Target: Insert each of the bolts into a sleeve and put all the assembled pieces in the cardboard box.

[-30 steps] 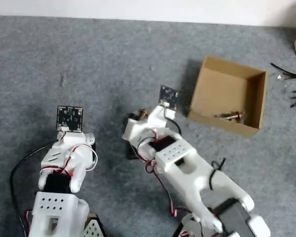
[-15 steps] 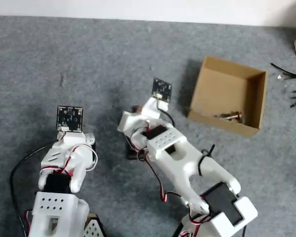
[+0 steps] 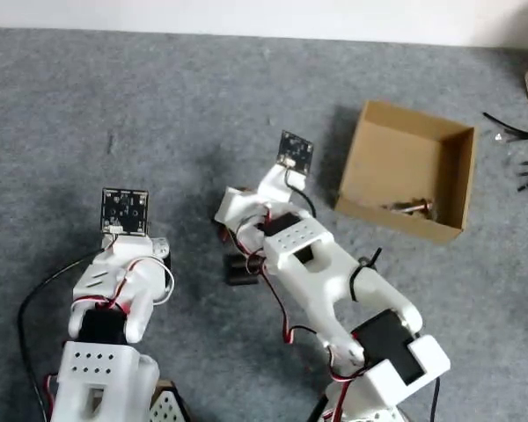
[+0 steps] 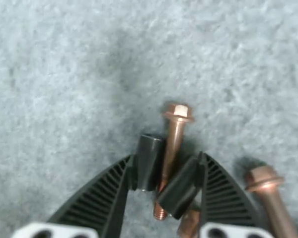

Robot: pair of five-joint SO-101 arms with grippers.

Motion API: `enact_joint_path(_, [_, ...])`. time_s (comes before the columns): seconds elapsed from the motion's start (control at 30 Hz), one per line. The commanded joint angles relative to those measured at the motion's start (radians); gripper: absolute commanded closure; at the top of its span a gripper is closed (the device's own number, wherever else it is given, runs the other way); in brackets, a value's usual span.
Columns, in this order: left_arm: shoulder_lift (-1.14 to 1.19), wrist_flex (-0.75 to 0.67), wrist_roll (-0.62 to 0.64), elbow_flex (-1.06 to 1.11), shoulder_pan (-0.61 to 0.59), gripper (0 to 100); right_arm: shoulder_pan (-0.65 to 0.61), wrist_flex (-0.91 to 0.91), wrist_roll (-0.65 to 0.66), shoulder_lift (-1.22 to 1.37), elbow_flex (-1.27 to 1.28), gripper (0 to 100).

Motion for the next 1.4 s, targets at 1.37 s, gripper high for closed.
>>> enact_joint_path(1.37, [-0.001, -0.023, -0.006, -0.031, -0.015, 99, -0.056, 0.153, -0.006, 0.016, -0.048, 93.0])
